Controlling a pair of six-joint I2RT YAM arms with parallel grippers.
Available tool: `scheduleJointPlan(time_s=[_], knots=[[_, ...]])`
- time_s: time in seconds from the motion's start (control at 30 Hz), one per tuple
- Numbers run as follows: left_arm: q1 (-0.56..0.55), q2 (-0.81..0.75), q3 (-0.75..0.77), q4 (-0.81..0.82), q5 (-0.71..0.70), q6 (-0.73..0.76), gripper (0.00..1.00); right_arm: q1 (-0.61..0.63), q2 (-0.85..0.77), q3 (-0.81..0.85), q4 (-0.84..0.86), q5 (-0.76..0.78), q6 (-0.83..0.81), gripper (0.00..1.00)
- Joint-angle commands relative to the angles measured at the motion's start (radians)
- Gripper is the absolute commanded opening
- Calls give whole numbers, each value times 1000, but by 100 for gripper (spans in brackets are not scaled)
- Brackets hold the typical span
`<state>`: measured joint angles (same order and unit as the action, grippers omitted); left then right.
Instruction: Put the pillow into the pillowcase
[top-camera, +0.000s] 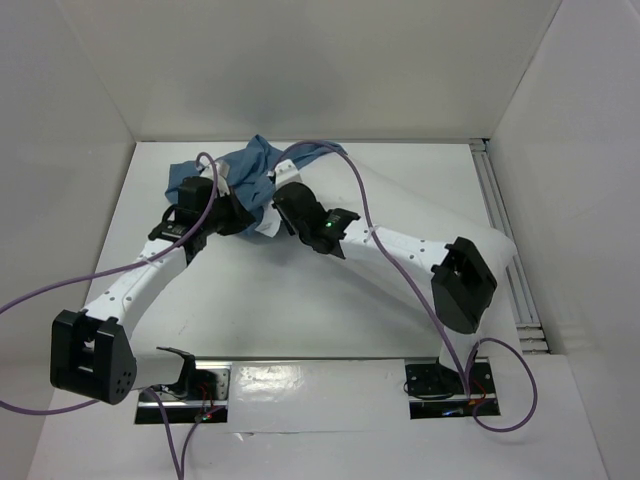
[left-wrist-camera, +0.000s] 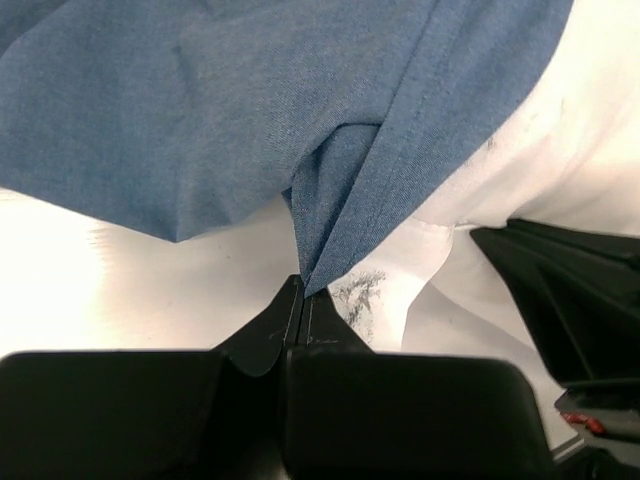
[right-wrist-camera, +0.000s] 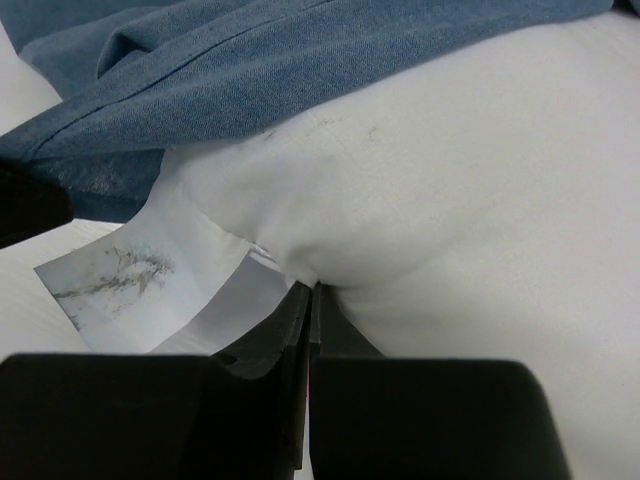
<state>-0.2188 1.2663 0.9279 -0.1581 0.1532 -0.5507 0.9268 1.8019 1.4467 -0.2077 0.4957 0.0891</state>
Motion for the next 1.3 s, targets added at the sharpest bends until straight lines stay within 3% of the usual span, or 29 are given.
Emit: scheduleJointPlan(time_s=[0.0, 0.17, 0.33, 0.53, 0.7, 0.87, 1.07, 1.13, 1.17, 1.2, 1.27], knots=[[7, -30, 61, -27, 51, 37, 0, -32, -32, 121, 1, -2, 1, 0], [7, -64, 136, -104, 120, 57, 0, -66, 7, 257, -65, -14, 1, 0], [7, -73, 337, -233, 281, 75, 0, -75, 152, 469, -192, -86, -17, 0], [7, -64, 471, -368, 353, 84, 0, -118, 292, 431, -180, -203, 58, 0], [7, -73, 442, -379, 335, 75, 0, -118, 268, 324, -109, -284, 149, 0], [16, -84, 367, -379, 299, 40, 0, -118, 41, 24, 147, -400, 244, 0], [16, -35, 342, -351, 331, 32, 1, -77, -101, -234, 336, -401, 334, 0], [16, 34, 380, -389, 361, 73, 24, -77, -111, -276, 398, -410, 371, 0], [16, 60, 426, -449, 374, 95, 49, -77, -111, -292, 412, -410, 380, 0], [16, 85, 454, -486, 375, 116, 57, -77, -111, -301, 421, -419, 380, 0], [16, 120, 503, -543, 332, 156, 64, -68, -111, -301, 421, -419, 390, 0]])
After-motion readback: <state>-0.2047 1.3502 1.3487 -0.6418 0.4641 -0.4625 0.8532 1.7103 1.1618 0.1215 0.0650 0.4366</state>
